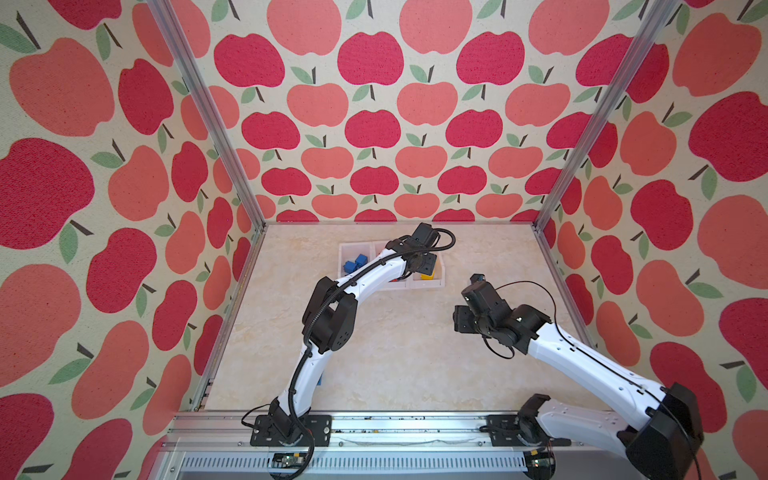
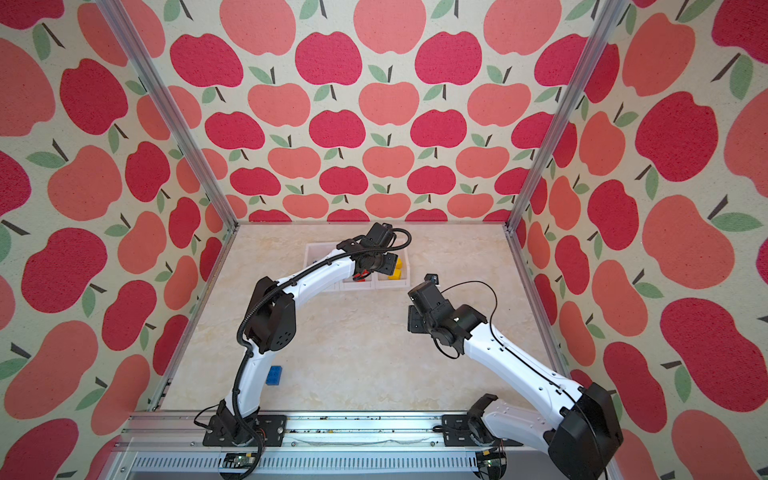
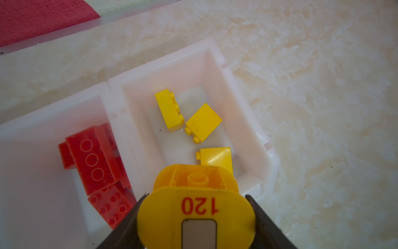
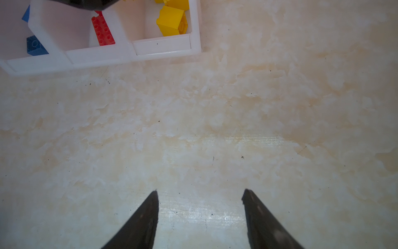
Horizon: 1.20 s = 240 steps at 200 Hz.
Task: Sort the legos into containers by color
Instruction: 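Lift and carry the yellow brick with the left gripper over the yellow compartment, then open the left gripper to drop the yellow brick into the yellow compartment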
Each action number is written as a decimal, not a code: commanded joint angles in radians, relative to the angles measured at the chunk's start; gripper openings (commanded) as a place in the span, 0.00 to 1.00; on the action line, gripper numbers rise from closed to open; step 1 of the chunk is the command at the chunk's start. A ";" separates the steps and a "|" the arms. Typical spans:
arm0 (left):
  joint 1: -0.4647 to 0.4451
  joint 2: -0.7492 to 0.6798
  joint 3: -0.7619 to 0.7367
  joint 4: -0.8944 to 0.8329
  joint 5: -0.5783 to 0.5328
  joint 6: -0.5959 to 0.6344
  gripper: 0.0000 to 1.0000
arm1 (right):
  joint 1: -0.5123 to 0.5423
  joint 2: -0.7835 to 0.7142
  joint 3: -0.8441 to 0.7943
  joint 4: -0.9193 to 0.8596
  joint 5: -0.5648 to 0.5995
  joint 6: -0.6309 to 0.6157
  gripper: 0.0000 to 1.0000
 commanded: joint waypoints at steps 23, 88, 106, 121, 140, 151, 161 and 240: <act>0.022 0.069 0.083 -0.039 0.027 0.022 0.60 | -0.014 -0.029 -0.010 -0.035 0.020 0.008 0.65; 0.034 0.125 0.164 -0.052 0.038 0.029 0.76 | -0.017 -0.027 -0.011 -0.035 0.015 0.009 0.65; 0.034 0.126 0.170 -0.058 0.033 0.026 0.83 | -0.017 -0.029 -0.011 -0.036 0.015 0.009 0.65; 0.031 0.119 0.164 -0.056 0.032 0.024 0.87 | -0.017 -0.031 -0.010 -0.038 0.016 0.011 0.65; 0.027 0.102 0.153 -0.051 0.026 0.024 0.88 | -0.017 -0.032 -0.011 -0.038 0.016 0.010 0.65; 0.023 0.087 0.141 -0.042 0.023 0.023 0.89 | -0.017 -0.033 -0.011 -0.038 0.016 0.012 0.65; 0.021 0.071 0.129 -0.033 0.020 0.022 0.89 | -0.017 -0.033 -0.011 -0.037 0.014 0.013 0.65; 0.006 -0.141 -0.078 0.056 0.026 -0.028 0.93 | -0.017 -0.039 -0.008 -0.036 0.010 0.012 0.65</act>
